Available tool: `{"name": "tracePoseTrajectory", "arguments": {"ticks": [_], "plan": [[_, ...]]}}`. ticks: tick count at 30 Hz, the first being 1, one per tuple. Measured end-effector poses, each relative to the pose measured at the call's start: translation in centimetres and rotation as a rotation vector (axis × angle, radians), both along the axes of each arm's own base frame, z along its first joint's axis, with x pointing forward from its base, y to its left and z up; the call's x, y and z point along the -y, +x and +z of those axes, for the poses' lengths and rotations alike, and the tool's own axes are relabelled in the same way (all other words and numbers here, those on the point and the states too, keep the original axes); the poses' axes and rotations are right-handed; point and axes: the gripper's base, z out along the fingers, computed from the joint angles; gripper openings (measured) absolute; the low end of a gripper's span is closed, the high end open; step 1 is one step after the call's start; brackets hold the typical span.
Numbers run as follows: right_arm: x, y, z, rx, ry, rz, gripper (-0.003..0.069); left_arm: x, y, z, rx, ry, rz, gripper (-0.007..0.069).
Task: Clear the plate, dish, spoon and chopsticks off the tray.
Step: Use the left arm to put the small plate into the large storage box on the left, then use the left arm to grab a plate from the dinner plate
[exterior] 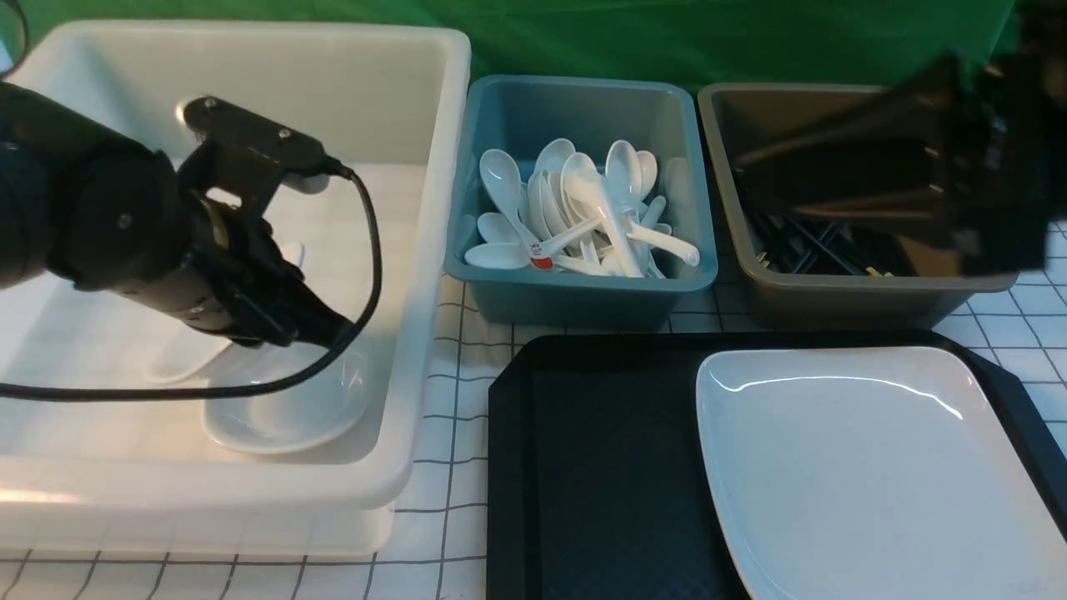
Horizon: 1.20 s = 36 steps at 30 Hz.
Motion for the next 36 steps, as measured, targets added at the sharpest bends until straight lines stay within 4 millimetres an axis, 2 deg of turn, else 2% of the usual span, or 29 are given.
{"name": "tracePoseTrajectory", "arguments": {"ticks": [1, 4, 10, 13, 15, 16, 17, 20, 21, 24, 27, 28, 31, 34, 36], "plan": [[-1.3, 0.5, 0.6, -0.004, -0.027, 0.038, 0.002, 0.1, 0.2, -0.4, -0.013, -0.008, 0.003, 0.0039], [-3.2, 1.5, 1.6, -0.027, -0.102, 0.063, 0.002, 0.5, 0.6, -1.4, -0.044, -0.032, 0.015, 0.0071], [-4.2, 3.4, 2.1, -0.082, -0.238, 0.017, 0.002, 1.0, 1.3, -3.1, -0.087, -0.066, 0.032, 0.0199], [-4.3, 3.7, 1.9, -0.088, -0.264, 0.007, 0.002, 1.0, 1.4, -3.5, -0.101, -0.062, 0.031, 0.0314], [-4.1, 3.8, 1.9, -0.08, -0.287, -0.008, 0.002, 1.1, 1.3, -3.3, -0.102, -0.075, 0.037, 0.037], [-4.0, 3.8, 1.9, -0.079, -0.29, -0.009, 0.002, 1.1, 1.2, -3.2, -0.101, -0.076, 0.038, 0.0374], [-3.8, 4.0, 1.8, -0.061, -0.32, -0.029, 0.002, 1.2, 1.1, -2.3, -0.089, -0.096, 0.044, 0.0399], [-3.4, 4.4, 1.6, -0.03, -0.372, -0.062, 0.002, 1.4, 1.0, -0.5, -0.048, -0.118, 0.037, 0.0406], [-2.8, 4.8, 1.4, -0.008, -0.418, -0.102, 0.002, 2.1, 0.6, 1.5, 0.006, -0.135, 0.007, 0.0399], [-1.2, 5.8, 1.4, 0.001, -0.468, -0.209, 0.002, 4.5, -0.5, 4.6, 0.084, -0.197, -0.069, 0.0339], [1.1, 6.5, 1.9, -0.002, -0.473, -0.307, 0.002, 8.0, -1.7, 6.4, 0.083, -0.306, -0.147, 0.021], [2.1, 6.5, 2.0, -0.004, -0.474, -0.342, 0.002, 9.7, -2.2, 7.0, 0.058, -0.357, -0.177, 0.014], [5.4, 6.6, 1.8, -0.036, -0.482, -0.449, 0.002, 13.8, -2.5, 6.7, -0.055, -0.413, -0.243, 0.0029], [8.2, 6.0, 0.7, -0.086, -0.502, -0.531, 0.002, 17.2, -1.9, 5.5, -0.159, -0.413, -0.287, 0.0008], [10.1, 5.2, -0.5, -0.141, -0.505, -0.586, 0.002, 19.3, -0.7, 4.6, -0.218, -0.414, -0.298, 0.0015]]}}
